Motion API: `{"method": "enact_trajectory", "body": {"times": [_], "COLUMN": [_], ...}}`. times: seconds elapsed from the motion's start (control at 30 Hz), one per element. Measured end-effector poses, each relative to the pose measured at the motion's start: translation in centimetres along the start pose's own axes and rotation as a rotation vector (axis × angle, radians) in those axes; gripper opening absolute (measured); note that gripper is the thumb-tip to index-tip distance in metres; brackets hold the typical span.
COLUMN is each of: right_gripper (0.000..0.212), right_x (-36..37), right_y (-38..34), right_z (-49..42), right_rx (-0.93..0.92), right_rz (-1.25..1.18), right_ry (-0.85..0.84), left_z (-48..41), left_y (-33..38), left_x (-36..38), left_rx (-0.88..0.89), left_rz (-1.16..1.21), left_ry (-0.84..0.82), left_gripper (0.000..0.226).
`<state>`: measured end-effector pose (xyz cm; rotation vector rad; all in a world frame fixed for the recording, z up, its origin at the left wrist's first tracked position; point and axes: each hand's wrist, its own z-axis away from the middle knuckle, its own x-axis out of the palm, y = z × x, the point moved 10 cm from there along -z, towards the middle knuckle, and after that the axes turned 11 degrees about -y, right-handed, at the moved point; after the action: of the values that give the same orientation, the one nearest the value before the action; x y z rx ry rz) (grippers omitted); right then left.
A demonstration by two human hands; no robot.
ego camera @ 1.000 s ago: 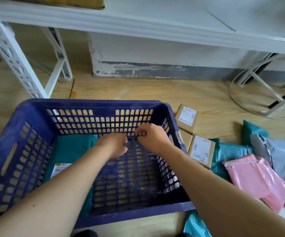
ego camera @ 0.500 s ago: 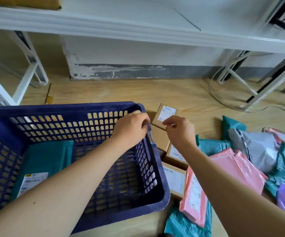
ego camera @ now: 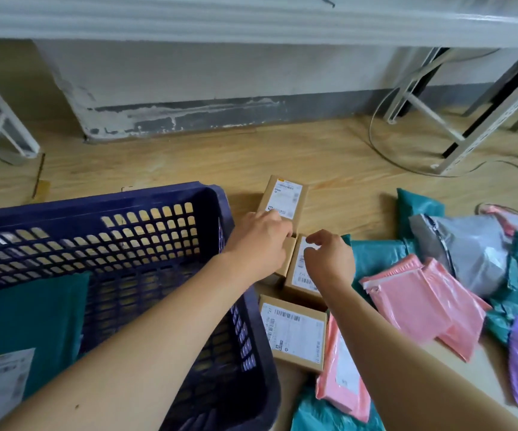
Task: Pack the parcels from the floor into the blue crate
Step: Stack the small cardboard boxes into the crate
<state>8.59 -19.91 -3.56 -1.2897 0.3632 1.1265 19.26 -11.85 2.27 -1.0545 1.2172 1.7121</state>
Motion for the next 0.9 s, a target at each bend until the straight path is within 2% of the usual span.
{"method": "enact_trajectory", "body": {"times": [0.07, 0.27, 0.57, 0.73, 0.9], "right_gripper": [0.040, 0.064, 0.105, 0.114, 0.111], "right_x": [1.0, 6.0, 9.0, 9.1, 7.3], "right_y": [2.1, 7.9, 8.6, 8.8, 8.8], "right_z": [-1.2, -2.4, -4.5, -4.9, -4.3], "right_rx": [0.056, 0.229, 0.309, 0.312, 0.292], "right_rz": [0.015, 0.196, 0.267, 0.246, 0.196], "right_ry": [-0.023, -0.235, -0.204, -0.227, -0.190], "left_z": [-1.4, -4.0, -5.6, -5.6, -5.2], "left_y": [0.7, 1.6, 0.8, 0.3, 0.5], "left_x": [1.0, 3.3, 4.9, 5.3, 4.4], "left_rx": [0.009, 0.014, -0.036, -0.061, -0.053], "left_rz": [-0.052, -0.108, -0.111, -0.110, -0.053], "left_ry": [-0.048, -0.103, -0.135, -0.151, -0.094], "left_gripper": [0.032, 0.034, 0.038, 0.040, 0.034]}}
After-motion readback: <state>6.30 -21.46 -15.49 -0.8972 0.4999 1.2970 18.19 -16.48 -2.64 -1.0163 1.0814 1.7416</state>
